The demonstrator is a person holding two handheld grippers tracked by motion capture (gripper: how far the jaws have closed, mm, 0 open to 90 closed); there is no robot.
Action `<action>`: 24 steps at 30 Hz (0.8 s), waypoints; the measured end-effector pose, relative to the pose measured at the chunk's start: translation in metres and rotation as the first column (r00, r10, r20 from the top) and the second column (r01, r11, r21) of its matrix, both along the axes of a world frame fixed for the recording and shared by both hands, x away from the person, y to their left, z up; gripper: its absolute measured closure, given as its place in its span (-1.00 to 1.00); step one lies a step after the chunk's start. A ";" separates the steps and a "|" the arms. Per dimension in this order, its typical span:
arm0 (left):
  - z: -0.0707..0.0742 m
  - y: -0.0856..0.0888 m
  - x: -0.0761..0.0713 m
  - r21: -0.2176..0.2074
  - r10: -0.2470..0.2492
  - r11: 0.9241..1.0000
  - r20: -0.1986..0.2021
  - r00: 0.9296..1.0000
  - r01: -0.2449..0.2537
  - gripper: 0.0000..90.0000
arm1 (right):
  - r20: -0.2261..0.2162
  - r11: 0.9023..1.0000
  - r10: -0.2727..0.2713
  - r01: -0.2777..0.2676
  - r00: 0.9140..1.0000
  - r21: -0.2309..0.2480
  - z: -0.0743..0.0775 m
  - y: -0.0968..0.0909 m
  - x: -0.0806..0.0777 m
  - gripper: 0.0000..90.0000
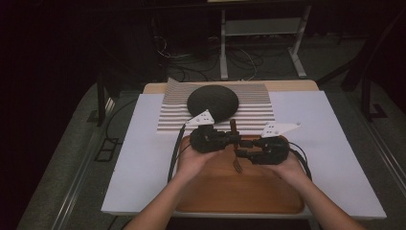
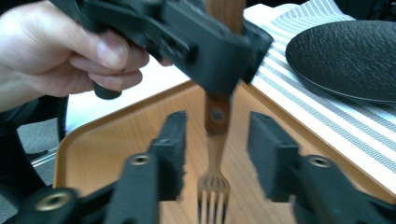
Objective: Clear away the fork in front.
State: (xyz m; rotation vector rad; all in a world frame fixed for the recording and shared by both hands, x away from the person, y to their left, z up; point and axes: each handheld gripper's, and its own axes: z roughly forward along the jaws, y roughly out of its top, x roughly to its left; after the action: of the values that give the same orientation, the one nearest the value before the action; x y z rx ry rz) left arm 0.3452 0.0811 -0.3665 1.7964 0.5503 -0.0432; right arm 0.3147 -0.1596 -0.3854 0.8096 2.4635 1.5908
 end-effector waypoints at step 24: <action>0.010 0.068 -0.001 0.012 0.009 1.000 0.007 1.000 -0.009 0.79 | 0.033 0.975 -0.205 0.208 0.978 -0.083 -0.030 -0.066 -0.012 -0.76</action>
State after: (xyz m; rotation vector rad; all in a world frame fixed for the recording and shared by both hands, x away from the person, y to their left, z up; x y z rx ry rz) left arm 0.3446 0.1489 -0.3563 1.8045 0.5547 -0.0271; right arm 0.3032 -0.2258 -0.4158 0.9894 2.3245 1.4055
